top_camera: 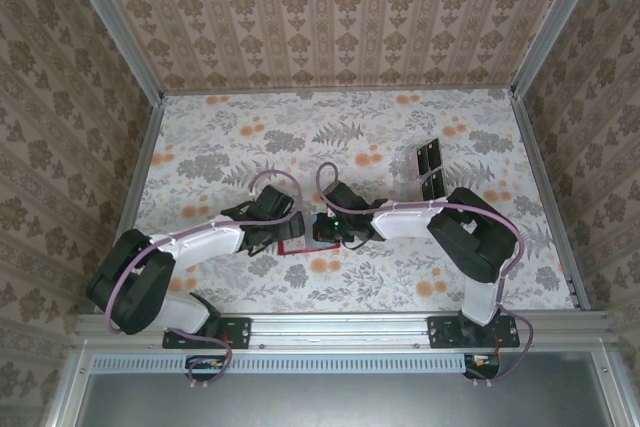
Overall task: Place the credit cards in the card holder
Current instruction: Flip over the card slot on the card holder.
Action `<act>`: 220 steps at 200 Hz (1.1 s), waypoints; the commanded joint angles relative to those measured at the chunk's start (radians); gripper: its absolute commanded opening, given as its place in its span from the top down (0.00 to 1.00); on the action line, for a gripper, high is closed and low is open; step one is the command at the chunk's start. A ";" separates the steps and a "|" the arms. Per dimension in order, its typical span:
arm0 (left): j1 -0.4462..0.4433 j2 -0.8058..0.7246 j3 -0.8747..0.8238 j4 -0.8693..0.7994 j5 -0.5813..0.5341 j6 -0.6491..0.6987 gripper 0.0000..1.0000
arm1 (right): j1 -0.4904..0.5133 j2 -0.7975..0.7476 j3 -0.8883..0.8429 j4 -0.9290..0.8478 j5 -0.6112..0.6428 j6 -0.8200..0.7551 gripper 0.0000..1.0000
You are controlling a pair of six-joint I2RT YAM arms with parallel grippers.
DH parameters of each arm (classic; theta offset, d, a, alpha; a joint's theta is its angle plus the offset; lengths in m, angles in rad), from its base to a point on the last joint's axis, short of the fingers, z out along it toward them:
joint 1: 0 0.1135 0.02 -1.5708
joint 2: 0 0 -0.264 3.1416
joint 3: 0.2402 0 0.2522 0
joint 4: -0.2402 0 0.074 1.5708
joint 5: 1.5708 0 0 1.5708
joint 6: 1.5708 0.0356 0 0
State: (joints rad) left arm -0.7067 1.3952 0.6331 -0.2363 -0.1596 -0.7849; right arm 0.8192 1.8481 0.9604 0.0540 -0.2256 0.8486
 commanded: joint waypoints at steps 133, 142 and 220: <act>-0.018 0.090 0.019 0.151 0.016 -0.025 0.00 | 0.009 0.046 0.000 0.047 -0.039 0.043 1.00; -0.019 0.096 0.011 0.173 0.022 -0.031 0.00 | 0.010 0.047 -0.001 0.047 -0.039 0.042 1.00; -0.020 0.153 -0.004 0.138 0.016 -0.054 0.00 | 0.010 0.046 -0.013 0.071 -0.047 0.055 1.00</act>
State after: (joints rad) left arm -0.7128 1.4925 0.6434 -0.0811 -0.1982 -0.8177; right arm 0.8188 1.8694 0.9604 0.1040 -0.2520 0.8944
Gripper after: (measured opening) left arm 0.997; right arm 0.058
